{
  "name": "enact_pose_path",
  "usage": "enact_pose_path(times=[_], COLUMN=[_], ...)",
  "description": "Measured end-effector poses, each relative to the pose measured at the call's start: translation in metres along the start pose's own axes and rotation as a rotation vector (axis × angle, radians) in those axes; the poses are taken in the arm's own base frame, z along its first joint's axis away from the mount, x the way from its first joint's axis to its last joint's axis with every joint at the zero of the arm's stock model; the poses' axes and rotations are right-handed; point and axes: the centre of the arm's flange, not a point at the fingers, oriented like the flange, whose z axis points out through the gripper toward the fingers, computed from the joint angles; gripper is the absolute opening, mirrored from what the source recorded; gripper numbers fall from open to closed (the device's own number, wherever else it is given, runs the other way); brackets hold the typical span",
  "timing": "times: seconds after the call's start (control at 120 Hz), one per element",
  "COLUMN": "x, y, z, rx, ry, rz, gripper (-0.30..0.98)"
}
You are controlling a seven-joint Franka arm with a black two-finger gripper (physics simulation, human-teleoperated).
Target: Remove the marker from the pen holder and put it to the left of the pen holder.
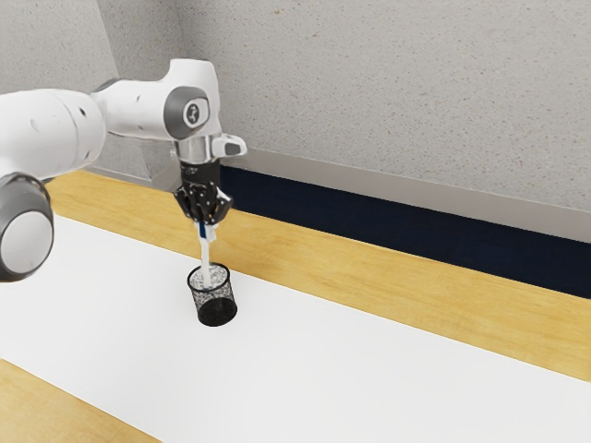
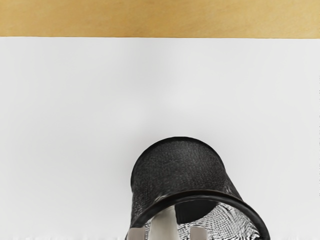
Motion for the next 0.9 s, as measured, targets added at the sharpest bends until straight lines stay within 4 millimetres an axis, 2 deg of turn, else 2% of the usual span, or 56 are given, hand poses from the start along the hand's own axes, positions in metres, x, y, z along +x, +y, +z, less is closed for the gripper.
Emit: enact_pose_path(times=[0.108, 0.25, 0.317, 0.408, 0.558, 0.658, 0.75, 0.867, 0.9], x=[-0.018, -0.032, -0.031, -0.026, -0.020, -0.014, -0.012, -0.012, -0.012], y=[-0.003, -0.017, -0.024, -0.036, -0.063, -0.070, -0.075, -0.078, -0.077], z=[-0.036, -0.042, -0.029, 0.004, 0.046, 0.077, 0.090, 0.095, 0.095], rx=[0.040, 0.114, 0.145, 0.169, 0.170, 0.164, 0.156, 0.151, 0.148], ry=[-0.006, -0.075, -0.124, -0.206, -0.299, -0.354, -0.378, -0.387, -0.387], rz=[0.001, -0.012, -0.017, -0.027, -0.057, -0.062, -0.066, -0.067, -0.066], gripper=[-0.08, -0.08, -0.08, -0.08, -0.08, -0.08, -0.08, -0.08, -0.01])
